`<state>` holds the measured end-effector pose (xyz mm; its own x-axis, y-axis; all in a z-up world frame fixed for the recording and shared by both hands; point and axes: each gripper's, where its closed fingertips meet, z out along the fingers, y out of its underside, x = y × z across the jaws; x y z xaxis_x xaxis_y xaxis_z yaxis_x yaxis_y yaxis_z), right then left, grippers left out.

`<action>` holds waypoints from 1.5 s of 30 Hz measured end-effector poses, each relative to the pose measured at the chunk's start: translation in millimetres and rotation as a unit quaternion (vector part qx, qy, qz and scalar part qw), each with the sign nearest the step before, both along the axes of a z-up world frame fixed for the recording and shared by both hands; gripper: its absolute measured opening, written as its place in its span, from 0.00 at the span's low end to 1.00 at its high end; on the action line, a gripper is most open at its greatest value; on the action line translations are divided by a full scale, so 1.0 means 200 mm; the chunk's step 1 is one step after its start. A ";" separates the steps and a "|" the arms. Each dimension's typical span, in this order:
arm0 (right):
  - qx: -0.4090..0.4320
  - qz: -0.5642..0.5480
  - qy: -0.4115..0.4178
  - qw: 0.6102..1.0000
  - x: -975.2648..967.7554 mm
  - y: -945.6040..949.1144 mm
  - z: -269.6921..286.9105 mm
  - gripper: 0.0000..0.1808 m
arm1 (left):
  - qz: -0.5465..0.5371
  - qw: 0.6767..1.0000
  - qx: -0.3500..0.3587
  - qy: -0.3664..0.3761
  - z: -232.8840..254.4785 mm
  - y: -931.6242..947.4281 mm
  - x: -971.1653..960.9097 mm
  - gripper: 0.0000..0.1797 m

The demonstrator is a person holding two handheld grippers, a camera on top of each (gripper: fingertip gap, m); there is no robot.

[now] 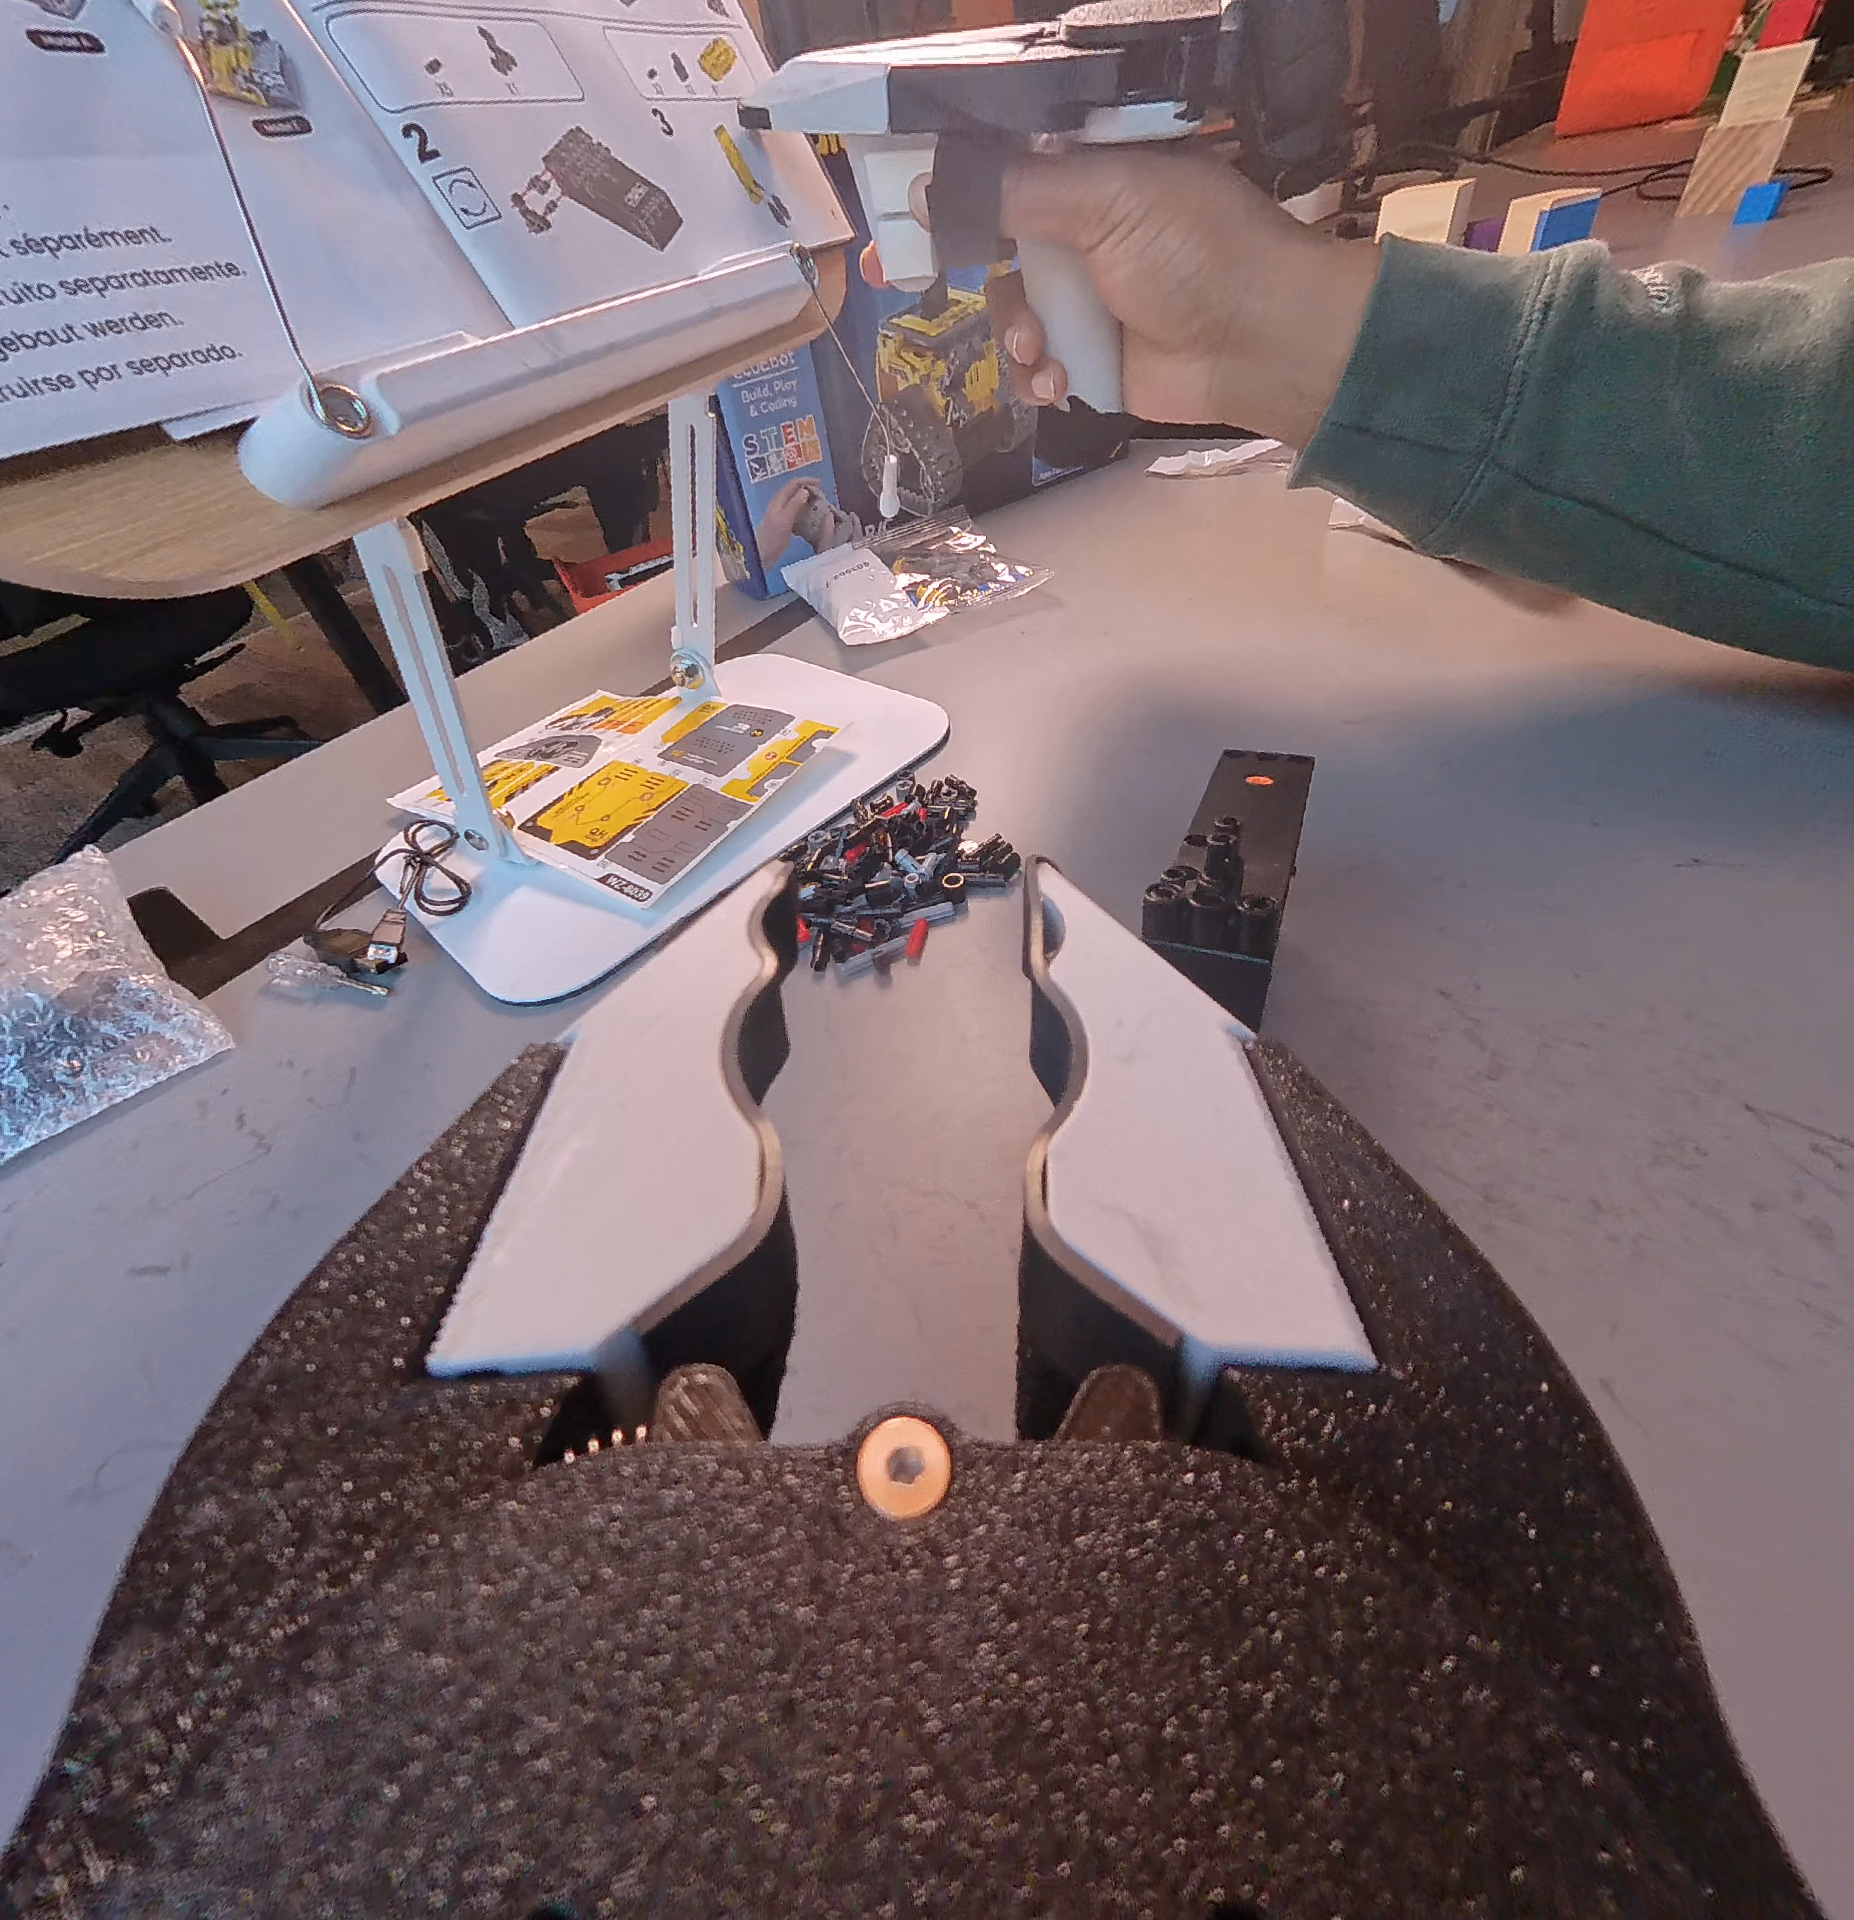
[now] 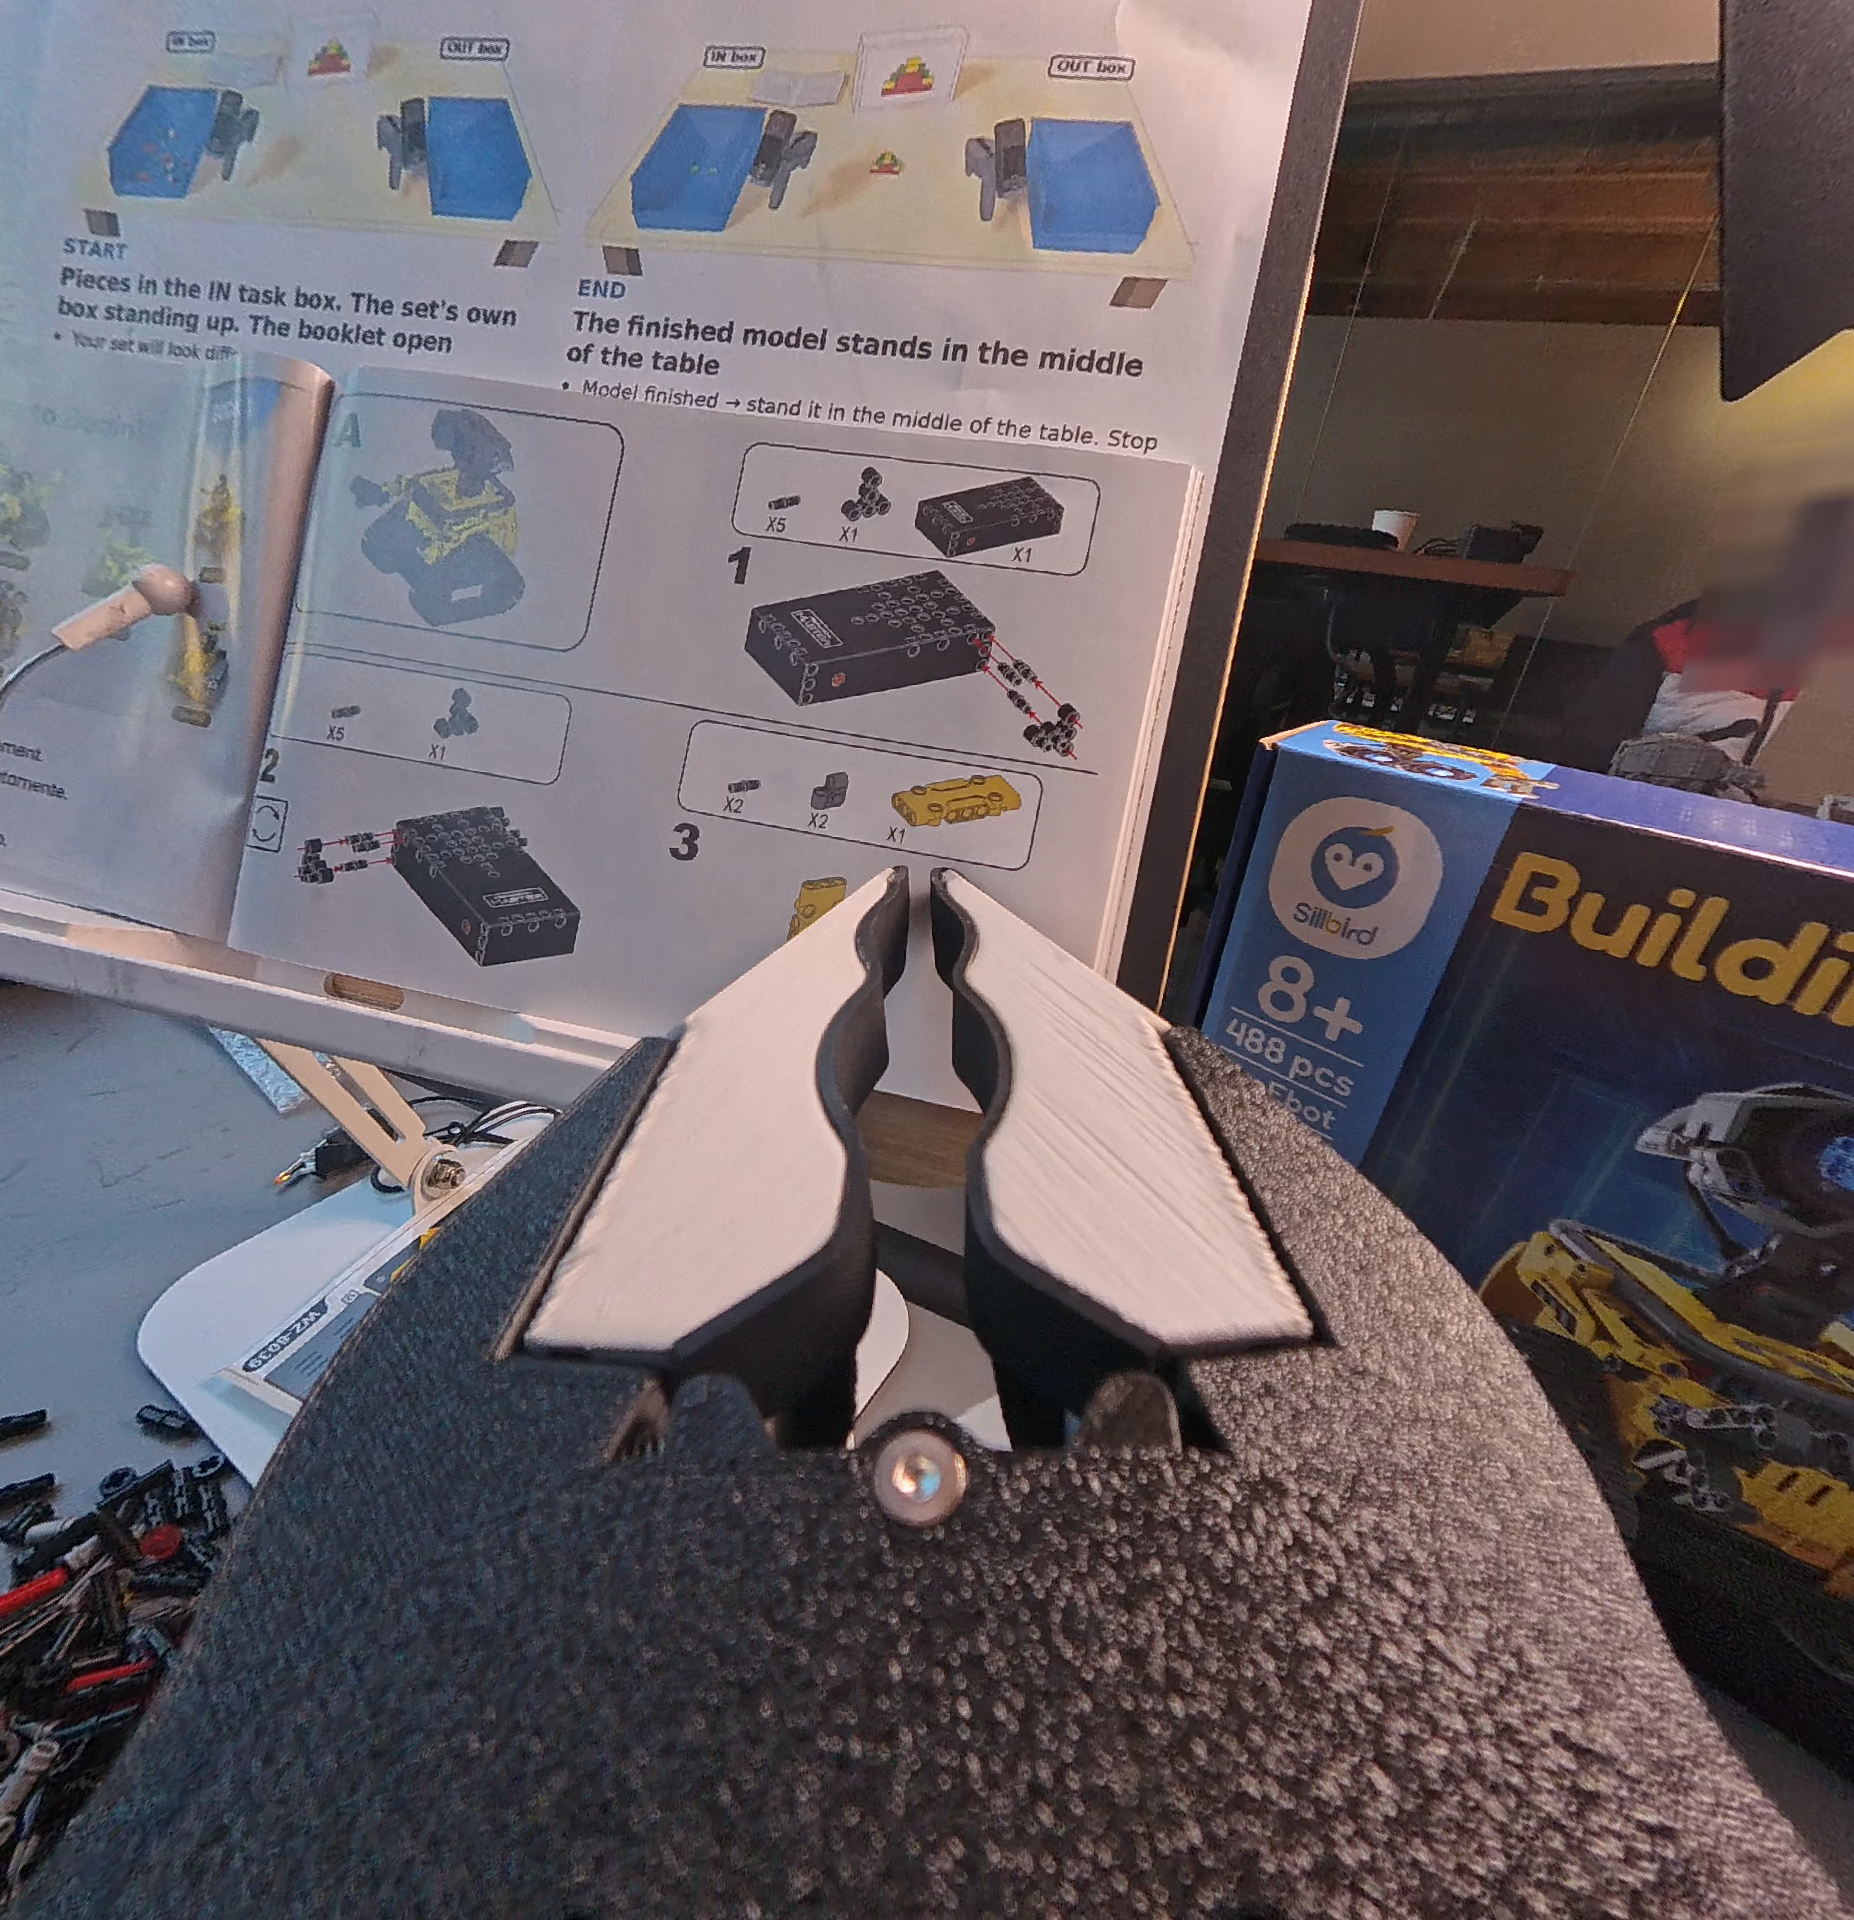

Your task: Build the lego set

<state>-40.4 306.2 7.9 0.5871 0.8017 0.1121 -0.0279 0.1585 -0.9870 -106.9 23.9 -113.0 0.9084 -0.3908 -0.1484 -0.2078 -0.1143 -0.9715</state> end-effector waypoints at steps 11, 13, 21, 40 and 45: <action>0.000 0.000 -0.003 1.000 0.00 -0.01 -0.01 0.02 | -0.007 1.000 -0.007 0.014 -0.01 0.00 0.02 0.22; -0.001 0.003 -0.004 1.000 0.01 -0.02 0.01 0.02 | -0.010 1.000 -0.003 0.011 0.01 -0.01 0.02 0.19; 0.063 0.089 0.015 0.994 0.09 -0.42 0.36 0.06 | 0.194 0.973 -0.008 0.122 0.54 -0.30 -0.72 0.17; -0.014 0.186 -0.122 0.975 0.44 -1.00 -0.28 0.06 | 0.171 0.791 -0.578 0.102 -0.39 -1.03 -1.66 0.17; -0.023 0.182 -0.118 0.976 0.46 -1.00 -0.30 0.06 | 0.160 0.792 -0.577 0.118 -0.37 -1.03 -1.64 0.14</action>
<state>52.5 105.9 -51.9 0.2249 0.9596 0.1689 0.1547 0.1360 -0.9786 -435.6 -181.3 -186.3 0.9887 -0.1445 -0.0400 -0.1483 -0.9817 -0.1193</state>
